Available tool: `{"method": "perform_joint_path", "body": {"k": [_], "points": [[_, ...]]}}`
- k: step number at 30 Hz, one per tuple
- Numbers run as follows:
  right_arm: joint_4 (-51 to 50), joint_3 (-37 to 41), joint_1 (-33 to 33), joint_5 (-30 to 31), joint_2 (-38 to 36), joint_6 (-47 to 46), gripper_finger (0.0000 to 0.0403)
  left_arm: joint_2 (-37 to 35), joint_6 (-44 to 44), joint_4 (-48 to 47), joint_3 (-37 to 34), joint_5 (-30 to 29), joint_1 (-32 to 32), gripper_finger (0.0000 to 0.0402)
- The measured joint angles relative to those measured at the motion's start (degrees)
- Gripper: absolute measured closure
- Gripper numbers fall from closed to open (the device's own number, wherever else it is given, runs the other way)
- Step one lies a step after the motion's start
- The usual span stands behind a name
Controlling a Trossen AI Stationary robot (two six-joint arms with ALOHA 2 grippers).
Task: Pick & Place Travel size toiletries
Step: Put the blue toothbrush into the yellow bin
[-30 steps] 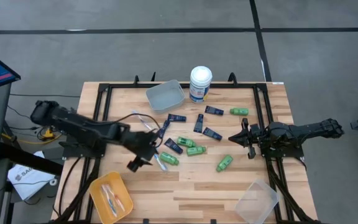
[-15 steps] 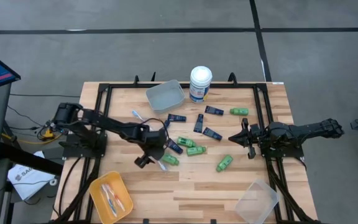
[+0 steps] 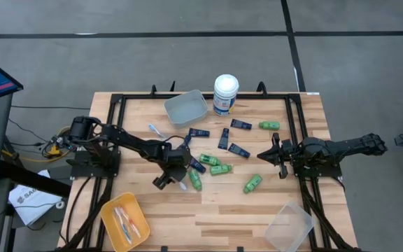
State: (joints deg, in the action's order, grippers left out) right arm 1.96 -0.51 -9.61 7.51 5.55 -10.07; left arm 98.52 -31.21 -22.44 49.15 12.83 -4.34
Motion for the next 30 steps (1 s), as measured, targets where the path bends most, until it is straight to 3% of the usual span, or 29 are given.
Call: {"method": "perform_joint_path", "body": {"k": [8, 13, 22, 30], "points": [[-0.02, 0.01, 0.0, 0.0, 0.01, 0.01, 0.0397, 0.0, 0.17, 0.59, -0.04, -1.02, -0.02, 0.0321], [-0.02, 0.02, 0.0, 0.0, 0.01, 0.01, 0.0397, -0.98, 1.49, 0.26, -0.18, -1.02, -0.3, 0.0357], [-0.04, 0.0, 0.02, 0.0, 0.01, 0.01, 0.0397, -13.64, 7.06, 0.75, 0.37, -3.45, -2.6, 0.0353], [-0.07, 0.0, 0.01, 0.0, 0.0, 0.01, 0.0397, -29.53, 17.18, -2.26, 0.39, -3.73, -10.42, 0.0359]]}}
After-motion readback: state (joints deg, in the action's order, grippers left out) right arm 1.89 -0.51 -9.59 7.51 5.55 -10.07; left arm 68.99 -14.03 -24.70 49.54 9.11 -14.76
